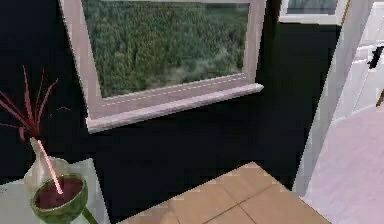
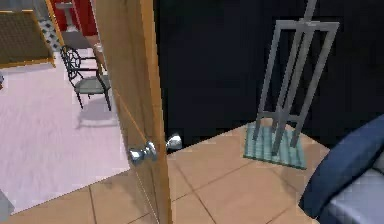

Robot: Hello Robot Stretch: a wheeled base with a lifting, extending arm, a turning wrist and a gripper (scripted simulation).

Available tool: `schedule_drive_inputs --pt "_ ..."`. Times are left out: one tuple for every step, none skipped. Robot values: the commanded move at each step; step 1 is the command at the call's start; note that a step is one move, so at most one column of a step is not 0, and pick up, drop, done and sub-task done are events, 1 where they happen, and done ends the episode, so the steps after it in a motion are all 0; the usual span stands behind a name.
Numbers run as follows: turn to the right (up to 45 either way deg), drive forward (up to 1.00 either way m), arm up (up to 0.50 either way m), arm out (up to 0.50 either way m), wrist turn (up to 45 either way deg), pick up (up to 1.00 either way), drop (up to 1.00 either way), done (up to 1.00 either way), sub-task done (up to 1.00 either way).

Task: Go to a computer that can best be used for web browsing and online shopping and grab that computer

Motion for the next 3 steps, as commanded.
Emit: schedule_drive_inputs --pt "-45.0 0.0 0.0 0.0 0.0 0.0 0.0 0.0 0.0" --pt "-45.0 0.0 0.0 0.0 0.0 0.0 0.0 0.0 0.0" --pt "-30.0 0.0 0.0 0.0 0.0 0.0 0.0 0.0 0.0"
